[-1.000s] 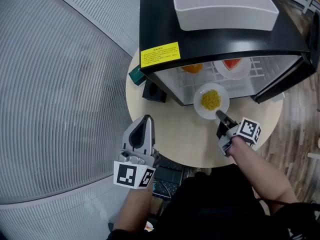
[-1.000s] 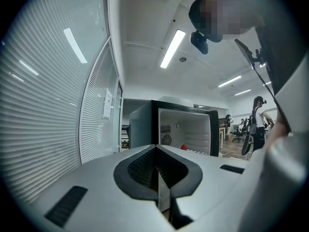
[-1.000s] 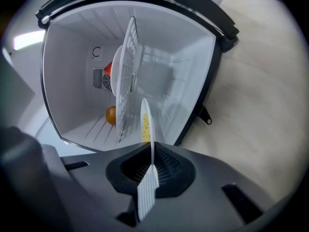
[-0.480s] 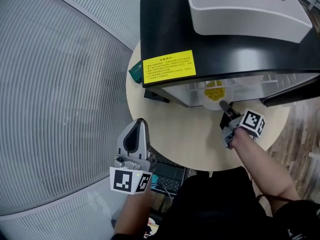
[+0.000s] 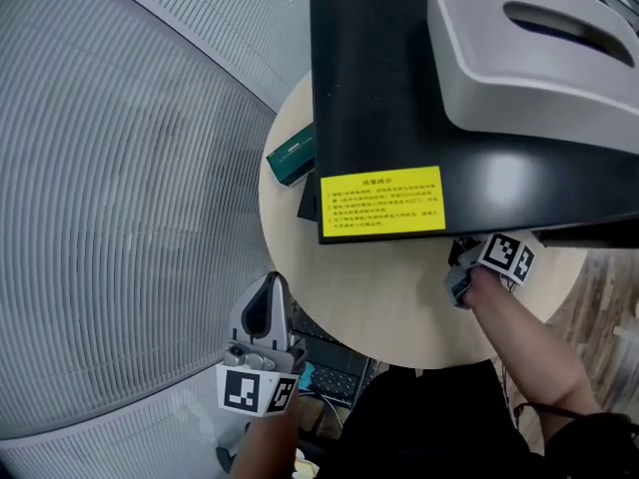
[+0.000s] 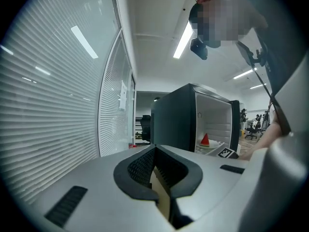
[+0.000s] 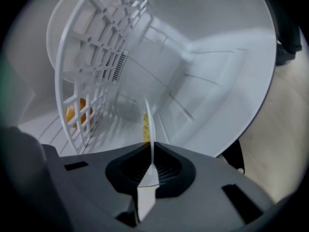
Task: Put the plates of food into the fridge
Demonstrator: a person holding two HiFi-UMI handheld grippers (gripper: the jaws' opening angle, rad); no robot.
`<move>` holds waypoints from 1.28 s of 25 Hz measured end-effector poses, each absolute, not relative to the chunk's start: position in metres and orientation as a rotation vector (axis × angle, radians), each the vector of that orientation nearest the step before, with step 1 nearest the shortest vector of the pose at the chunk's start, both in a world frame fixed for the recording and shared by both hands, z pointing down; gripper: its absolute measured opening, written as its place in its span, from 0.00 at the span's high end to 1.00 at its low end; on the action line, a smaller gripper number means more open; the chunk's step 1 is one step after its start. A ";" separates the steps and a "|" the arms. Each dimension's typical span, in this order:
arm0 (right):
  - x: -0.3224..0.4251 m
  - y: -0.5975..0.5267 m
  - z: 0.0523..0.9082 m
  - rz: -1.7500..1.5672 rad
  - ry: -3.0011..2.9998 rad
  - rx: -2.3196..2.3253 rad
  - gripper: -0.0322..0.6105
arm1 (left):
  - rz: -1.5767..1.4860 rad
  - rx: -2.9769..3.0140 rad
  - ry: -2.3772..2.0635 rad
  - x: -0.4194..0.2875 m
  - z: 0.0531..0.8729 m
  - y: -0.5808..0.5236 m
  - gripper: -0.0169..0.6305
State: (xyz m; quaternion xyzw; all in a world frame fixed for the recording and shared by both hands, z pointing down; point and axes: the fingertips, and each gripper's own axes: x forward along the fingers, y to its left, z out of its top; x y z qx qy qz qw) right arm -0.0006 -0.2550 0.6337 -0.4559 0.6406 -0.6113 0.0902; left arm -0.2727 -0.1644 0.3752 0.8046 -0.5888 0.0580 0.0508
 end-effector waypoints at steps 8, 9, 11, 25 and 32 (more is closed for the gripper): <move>-0.008 -0.271 0.635 -1.716 2.122 -1.505 0.92 | 0.182 2.407 -1.814 -0.284 0.384 -0.162 0.96; -0.008 -0.273 0.633 -1.689 2.164 -1.530 0.92 | 0.180 2.404 -1.818 -0.285 0.385 -0.162 0.96; -0.009 -0.277 0.631 -1.628 2.250 -1.582 0.92 | 0.177 2.400 -1.820 -0.286 0.385 -0.161 0.96; 0.002 -0.285 0.638 -1.083 2.818 -1.992 0.78 | 0.174 2.402 -1.785 -0.281 0.388 -0.148 0.97; 0.007 -0.286 0.651 -1.216 2.800 -1.999 0.74 | 0.190 2.396 -1.786 -0.283 0.388 -0.139 0.96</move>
